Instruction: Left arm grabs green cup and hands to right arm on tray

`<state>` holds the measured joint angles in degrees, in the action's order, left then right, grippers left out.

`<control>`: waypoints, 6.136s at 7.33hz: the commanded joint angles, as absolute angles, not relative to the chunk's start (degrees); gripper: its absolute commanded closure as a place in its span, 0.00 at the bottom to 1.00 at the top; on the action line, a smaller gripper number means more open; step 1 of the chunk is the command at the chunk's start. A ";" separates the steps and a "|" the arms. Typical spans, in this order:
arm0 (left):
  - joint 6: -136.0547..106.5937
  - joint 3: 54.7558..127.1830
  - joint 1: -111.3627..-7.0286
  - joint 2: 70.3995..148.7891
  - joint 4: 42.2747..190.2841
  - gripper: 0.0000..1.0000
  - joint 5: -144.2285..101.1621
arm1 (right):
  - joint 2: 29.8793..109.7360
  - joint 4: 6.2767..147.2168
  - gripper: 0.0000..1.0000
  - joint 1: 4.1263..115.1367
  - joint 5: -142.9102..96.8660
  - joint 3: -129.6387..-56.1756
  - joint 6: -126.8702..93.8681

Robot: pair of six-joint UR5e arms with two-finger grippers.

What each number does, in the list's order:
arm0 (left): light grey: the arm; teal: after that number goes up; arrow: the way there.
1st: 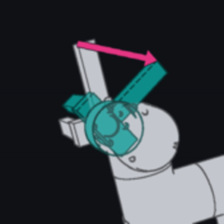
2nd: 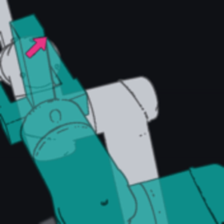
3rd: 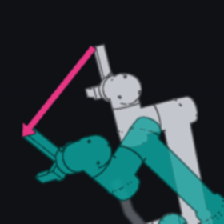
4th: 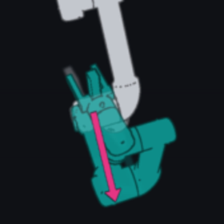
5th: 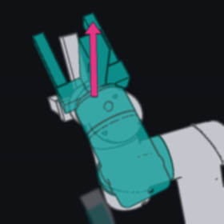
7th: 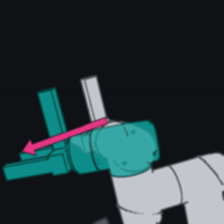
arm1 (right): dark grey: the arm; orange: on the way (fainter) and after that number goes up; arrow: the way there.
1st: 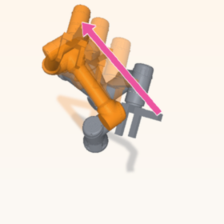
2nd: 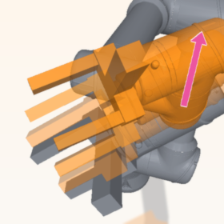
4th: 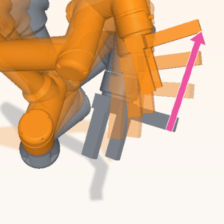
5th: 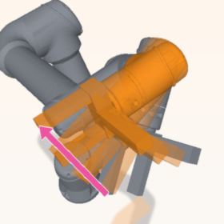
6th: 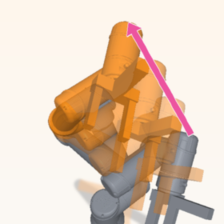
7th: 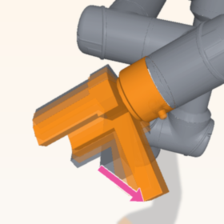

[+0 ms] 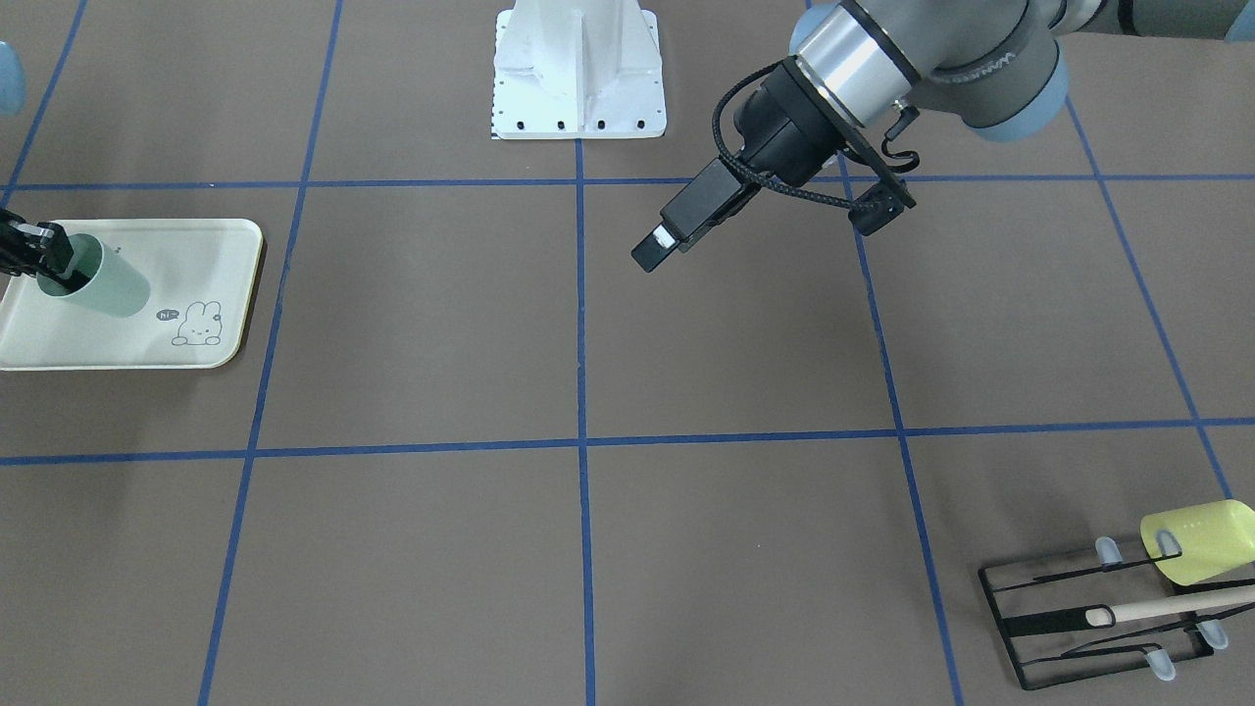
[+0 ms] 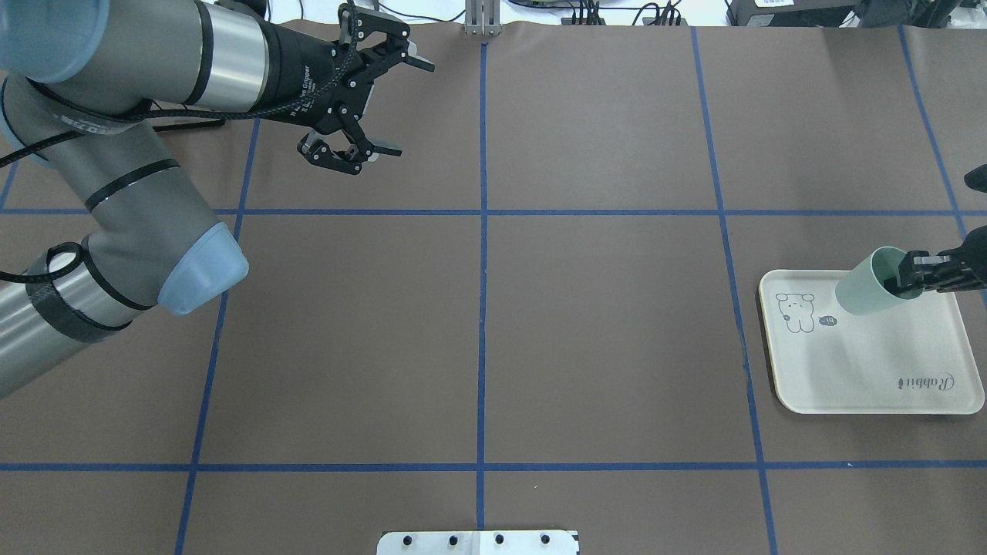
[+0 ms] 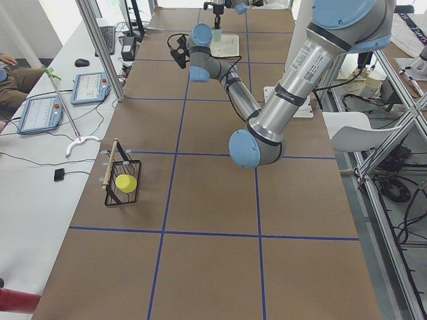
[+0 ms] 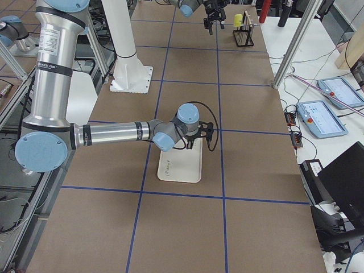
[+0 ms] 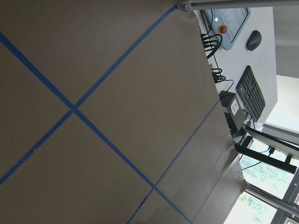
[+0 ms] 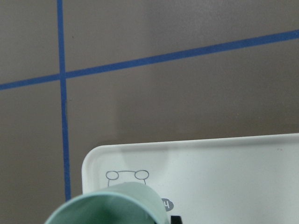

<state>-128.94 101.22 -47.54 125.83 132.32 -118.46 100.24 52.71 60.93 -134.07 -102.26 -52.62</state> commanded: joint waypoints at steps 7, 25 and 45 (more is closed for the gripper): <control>-128.94 101.16 -47.20 126.30 132.28 0.00 -118.30 | 104.59 54.93 0.69 57.04 -126.74 -101.25 -47.11; -55.14 109.31 -60.53 97.44 107.71 0.00 -119.53 | 100.74 68.23 0.00 85.25 -139.05 -107.75 -23.51; 1.50 105.29 -91.14 74.53 87.28 0.00 -139.31 | 97.90 92.64 0.00 84.81 -131.23 -106.96 -7.91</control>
